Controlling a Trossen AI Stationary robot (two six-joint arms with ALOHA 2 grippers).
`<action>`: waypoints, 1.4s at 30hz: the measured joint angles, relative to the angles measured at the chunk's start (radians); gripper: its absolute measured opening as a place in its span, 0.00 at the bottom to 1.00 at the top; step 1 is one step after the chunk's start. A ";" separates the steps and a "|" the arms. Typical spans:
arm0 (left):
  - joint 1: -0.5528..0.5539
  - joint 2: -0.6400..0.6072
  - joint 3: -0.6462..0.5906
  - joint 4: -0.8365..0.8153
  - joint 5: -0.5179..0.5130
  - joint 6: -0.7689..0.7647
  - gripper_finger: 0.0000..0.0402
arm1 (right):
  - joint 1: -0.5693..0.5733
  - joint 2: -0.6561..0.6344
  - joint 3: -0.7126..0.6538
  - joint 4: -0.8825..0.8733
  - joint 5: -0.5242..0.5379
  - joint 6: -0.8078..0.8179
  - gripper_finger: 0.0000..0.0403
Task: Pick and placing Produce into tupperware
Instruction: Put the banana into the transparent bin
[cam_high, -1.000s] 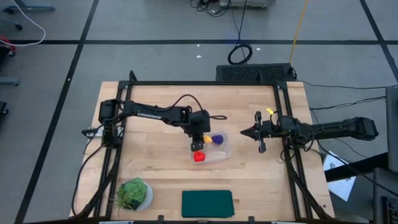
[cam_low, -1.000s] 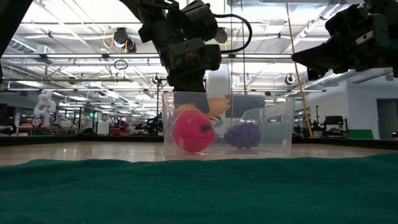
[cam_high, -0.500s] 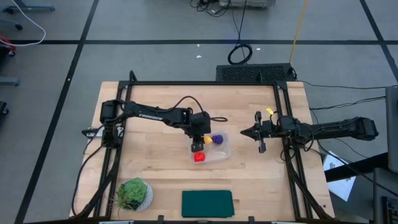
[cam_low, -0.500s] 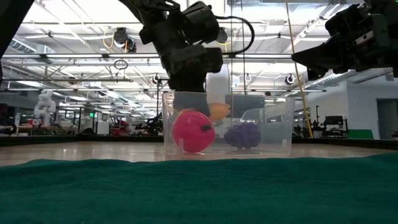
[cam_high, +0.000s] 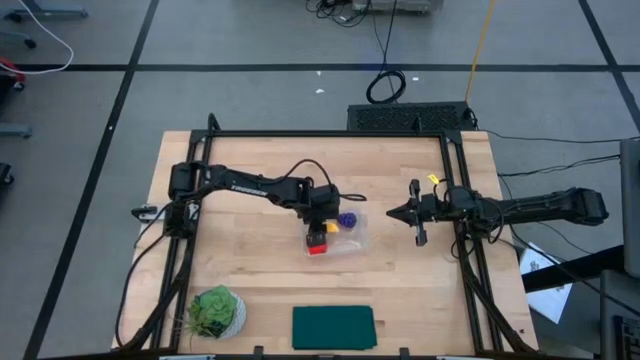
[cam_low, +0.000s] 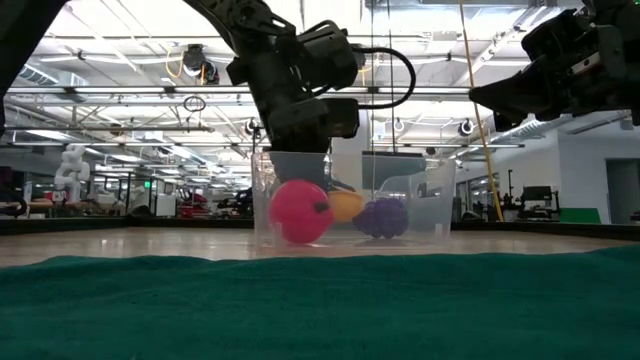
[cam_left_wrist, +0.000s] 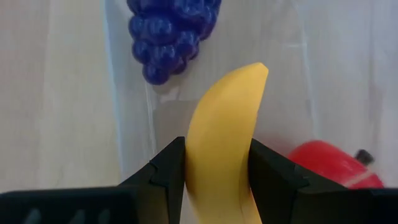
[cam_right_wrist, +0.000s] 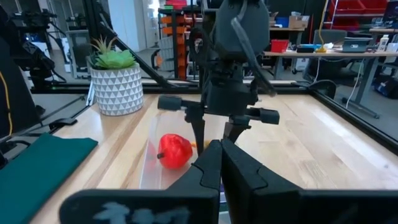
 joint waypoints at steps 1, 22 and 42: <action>-0.003 0.000 0.000 -0.001 -0.011 0.013 0.36 | 0.000 0.000 0.000 0.002 0.000 0.000 0.00; -0.017 0.000 0.000 -0.004 -0.024 0.060 0.36 | 0.000 0.000 0.000 0.008 0.002 0.000 0.00; -0.019 0.000 0.001 0.000 -0.034 0.055 0.36 | 0.000 0.000 0.000 0.008 0.002 0.000 0.00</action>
